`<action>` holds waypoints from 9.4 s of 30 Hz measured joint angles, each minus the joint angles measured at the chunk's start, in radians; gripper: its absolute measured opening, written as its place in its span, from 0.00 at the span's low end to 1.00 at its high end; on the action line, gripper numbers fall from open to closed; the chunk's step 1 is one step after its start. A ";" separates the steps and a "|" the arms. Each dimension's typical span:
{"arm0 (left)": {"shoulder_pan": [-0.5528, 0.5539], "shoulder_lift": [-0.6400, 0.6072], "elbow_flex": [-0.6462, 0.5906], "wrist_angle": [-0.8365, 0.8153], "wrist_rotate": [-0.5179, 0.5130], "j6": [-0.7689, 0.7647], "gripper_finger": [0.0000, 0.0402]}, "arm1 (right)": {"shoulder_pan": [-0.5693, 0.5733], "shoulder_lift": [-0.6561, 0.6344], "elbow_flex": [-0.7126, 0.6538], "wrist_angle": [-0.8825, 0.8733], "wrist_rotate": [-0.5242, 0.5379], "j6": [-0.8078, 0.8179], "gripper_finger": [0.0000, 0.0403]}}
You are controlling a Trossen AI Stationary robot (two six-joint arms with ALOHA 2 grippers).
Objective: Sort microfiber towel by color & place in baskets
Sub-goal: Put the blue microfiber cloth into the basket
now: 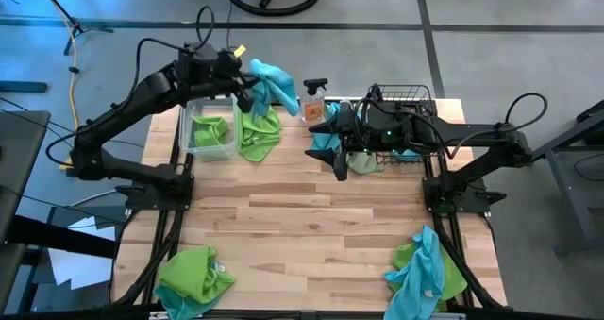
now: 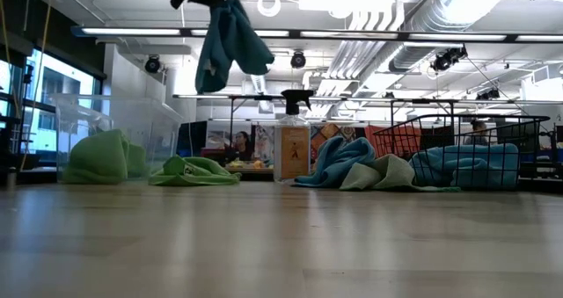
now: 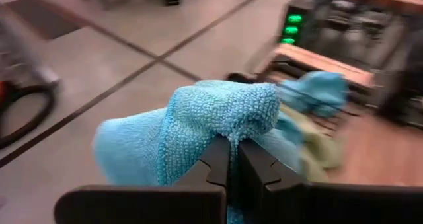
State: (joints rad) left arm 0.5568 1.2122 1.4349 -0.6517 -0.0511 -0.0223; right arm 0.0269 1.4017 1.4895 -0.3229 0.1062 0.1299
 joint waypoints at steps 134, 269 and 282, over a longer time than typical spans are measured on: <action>-0.636 -0.522 -0.424 0.254 -0.303 -0.115 0.42 | -0.611 -0.271 0.001 -0.896 0.429 0.214 0.00; -0.636 -0.523 -0.423 0.244 -0.355 -0.115 0.42 | -0.701 -0.011 0.015 -0.546 -0.411 -0.078 0.69; -0.636 -0.523 -0.423 0.246 -0.355 -0.115 0.42 | -0.420 -0.234 -0.199 -0.004 -0.398 0.129 0.69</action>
State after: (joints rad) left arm -0.0792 0.6891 1.0115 -0.4057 -0.4062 -0.1375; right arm -0.3933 1.1682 1.2904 -0.3272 -0.2918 0.2588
